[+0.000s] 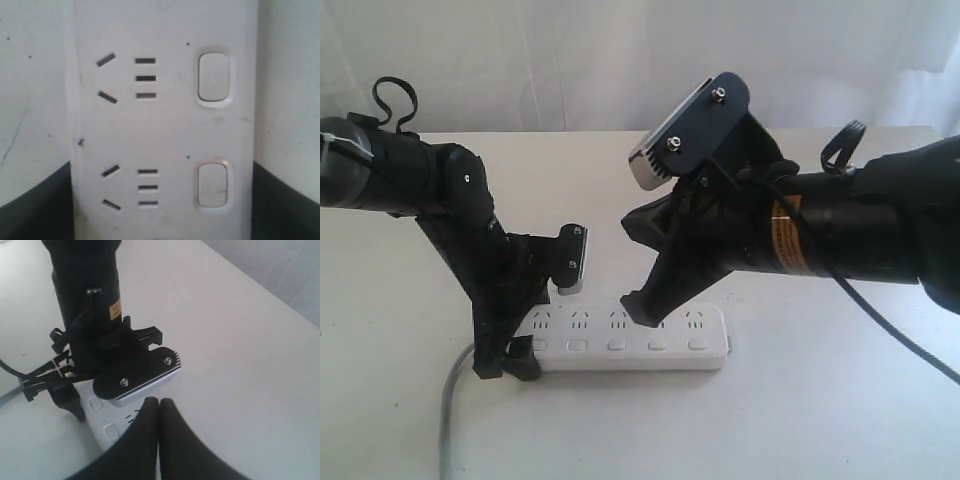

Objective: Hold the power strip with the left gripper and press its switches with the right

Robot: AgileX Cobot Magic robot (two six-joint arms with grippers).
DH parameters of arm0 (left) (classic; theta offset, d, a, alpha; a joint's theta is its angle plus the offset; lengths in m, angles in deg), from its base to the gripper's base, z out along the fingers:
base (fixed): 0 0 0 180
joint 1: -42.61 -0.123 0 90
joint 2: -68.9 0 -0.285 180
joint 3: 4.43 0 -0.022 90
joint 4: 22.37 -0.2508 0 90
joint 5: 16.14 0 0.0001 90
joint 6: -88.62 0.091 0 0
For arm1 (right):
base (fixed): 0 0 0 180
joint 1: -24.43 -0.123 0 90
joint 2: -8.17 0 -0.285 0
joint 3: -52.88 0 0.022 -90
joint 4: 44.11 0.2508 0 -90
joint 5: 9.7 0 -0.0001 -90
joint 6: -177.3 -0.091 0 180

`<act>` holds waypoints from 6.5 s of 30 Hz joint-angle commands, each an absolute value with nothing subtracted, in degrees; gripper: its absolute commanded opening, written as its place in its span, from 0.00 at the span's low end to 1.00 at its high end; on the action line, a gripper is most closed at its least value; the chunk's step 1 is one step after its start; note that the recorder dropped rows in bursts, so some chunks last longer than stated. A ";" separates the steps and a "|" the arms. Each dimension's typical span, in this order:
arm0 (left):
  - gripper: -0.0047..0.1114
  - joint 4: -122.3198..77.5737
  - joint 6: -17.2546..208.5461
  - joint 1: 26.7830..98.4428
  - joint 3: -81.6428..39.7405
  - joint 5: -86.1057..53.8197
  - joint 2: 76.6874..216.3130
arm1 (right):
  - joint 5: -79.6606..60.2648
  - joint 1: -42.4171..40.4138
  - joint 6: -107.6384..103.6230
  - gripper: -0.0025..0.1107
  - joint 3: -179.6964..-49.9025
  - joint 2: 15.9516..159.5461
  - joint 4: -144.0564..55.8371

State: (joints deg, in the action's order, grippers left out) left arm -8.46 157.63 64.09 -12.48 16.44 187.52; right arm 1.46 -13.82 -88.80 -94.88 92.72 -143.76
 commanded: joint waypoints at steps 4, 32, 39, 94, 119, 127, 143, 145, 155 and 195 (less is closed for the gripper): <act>0.04 -9.56 159.16 64.52 -13.52 21.59 189.12 | 0.71 -14.02 -88.35 0.02 -95.81 96.56 -144.06; 0.04 -9.56 159.12 64.52 -13.52 23.94 189.12 | 14.56 -14.02 -88.85 0.02 -95.81 102.37 -144.06; 0.04 -9.56 159.12 64.52 -13.52 24.17 189.12 | 16.97 -14.02 -88.85 0.02 -95.81 104.78 -144.06; 0.04 -10.34 157.57 64.52 -13.62 23.97 189.12 | 8.09 -14.02 -76.79 0.02 -99.17 122.67 -122.22; 0.04 -11.45 154.74 64.52 -13.62 23.79 189.12 | 5.55 -14.02 -77.79 0.02 -98.44 122.67 -122.15; 0.04 -11.45 154.74 64.52 -13.62 23.54 189.12 | 7.09 -14.02 -77.88 0.02 -97.68 122.67 -122.25; 0.04 -12.18 154.36 64.52 -13.62 23.51 189.12 | 8.77 -14.02 -78.02 0.02 -94.68 122.67 -122.11; 0.04 -12.18 153.95 64.52 -13.62 23.23 189.12 | 10.65 -14.02 -78.02 0.02 -94.68 122.67 -122.11; 0.04 -12.18 149.88 64.52 -13.62 21.63 189.12 | 10.61 -14.02 -78.89 0.02 -94.68 122.67 -121.90; 0.04 -13.13 143.59 64.52 -13.62 19.68 189.12 | 6.04 -14.49 -80.93 0.02 -94.57 117.20 -121.97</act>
